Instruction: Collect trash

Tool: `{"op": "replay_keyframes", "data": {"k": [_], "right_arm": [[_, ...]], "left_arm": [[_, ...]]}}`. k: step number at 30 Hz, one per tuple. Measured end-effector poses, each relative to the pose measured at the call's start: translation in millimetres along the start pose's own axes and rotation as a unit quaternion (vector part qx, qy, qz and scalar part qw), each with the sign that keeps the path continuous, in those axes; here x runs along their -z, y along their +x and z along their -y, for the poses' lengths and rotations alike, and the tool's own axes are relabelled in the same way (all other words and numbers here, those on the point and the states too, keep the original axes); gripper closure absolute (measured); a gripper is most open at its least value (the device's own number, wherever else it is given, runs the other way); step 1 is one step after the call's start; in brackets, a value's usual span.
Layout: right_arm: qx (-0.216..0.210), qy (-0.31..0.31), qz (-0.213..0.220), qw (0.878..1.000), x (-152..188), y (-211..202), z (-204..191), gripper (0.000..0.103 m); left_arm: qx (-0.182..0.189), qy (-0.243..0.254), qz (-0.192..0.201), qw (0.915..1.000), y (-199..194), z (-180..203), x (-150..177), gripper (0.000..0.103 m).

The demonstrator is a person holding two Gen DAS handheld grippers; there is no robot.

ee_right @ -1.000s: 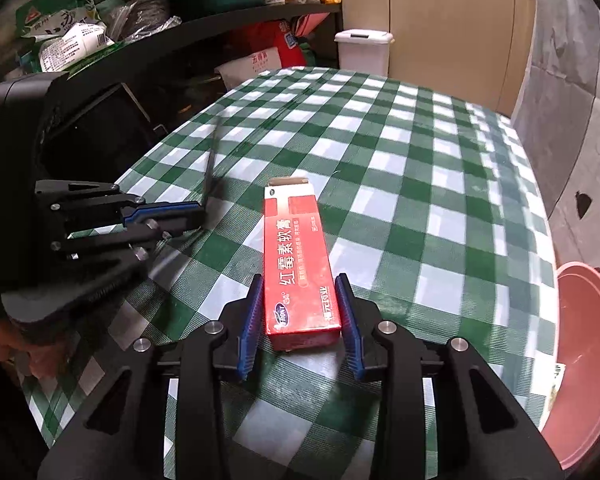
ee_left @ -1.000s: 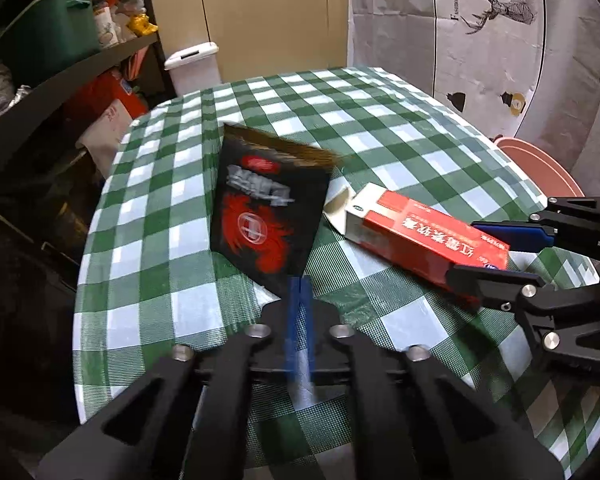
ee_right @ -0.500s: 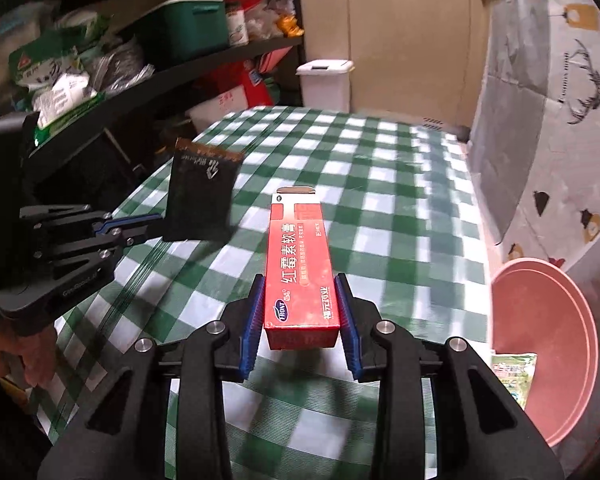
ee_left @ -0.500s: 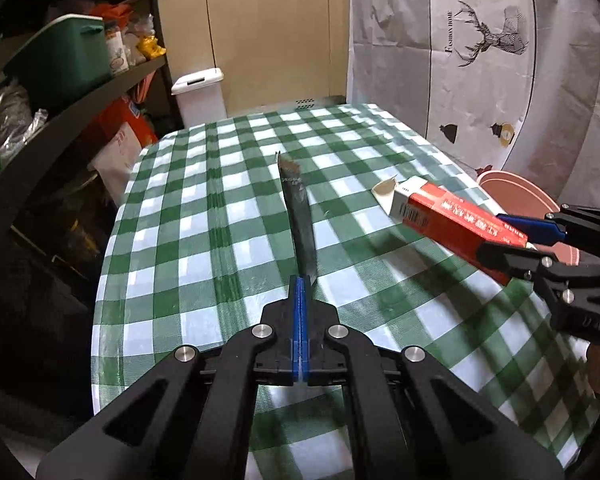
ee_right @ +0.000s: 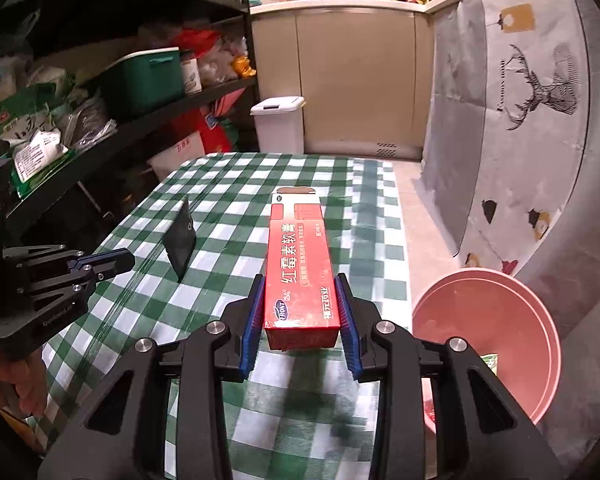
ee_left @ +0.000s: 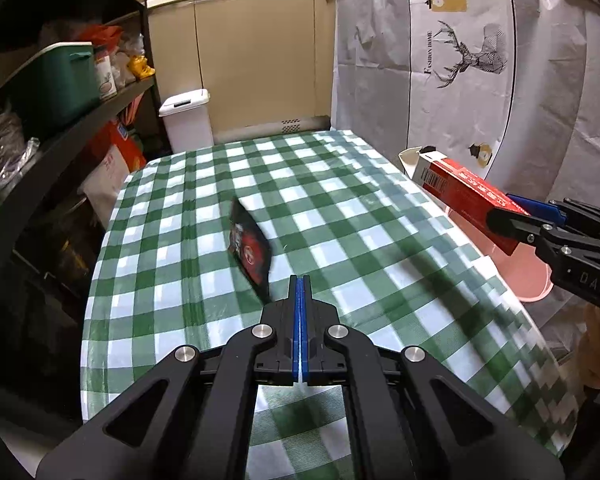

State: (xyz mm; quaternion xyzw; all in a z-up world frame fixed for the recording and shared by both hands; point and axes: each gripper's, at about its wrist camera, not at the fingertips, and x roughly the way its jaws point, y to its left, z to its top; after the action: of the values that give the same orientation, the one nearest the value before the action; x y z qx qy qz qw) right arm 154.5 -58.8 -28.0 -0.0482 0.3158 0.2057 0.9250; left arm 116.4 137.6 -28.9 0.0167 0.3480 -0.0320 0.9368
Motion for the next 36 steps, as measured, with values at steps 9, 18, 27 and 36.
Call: {"op": "replay_keyframes", "data": {"k": [9,18,27,36], "right_arm": [[0.015,0.018,0.01,1.0,-0.2,-10.8,22.4,0.068],[0.009,0.027,0.013,0.999,-1.2,-20.0,31.0,0.068],[0.0,0.031,0.014,0.999,-0.4,-19.4,41.7,0.068],[0.003,0.043,0.012,0.999,3.2,-19.7,64.7,0.068]], "left_arm": [[0.01,-0.005,0.012,0.9999,-3.4,6.8,-11.7,0.103],[-0.01,-0.055,-0.02,0.9982,29.4,-23.5,-12.8,0.068],[-0.035,-0.12,-0.072,0.9895,89.3,-14.0,-18.9,0.027],[-0.101,-0.141,-0.129,0.9763,142.6,-0.4,-24.2,0.027]]}}
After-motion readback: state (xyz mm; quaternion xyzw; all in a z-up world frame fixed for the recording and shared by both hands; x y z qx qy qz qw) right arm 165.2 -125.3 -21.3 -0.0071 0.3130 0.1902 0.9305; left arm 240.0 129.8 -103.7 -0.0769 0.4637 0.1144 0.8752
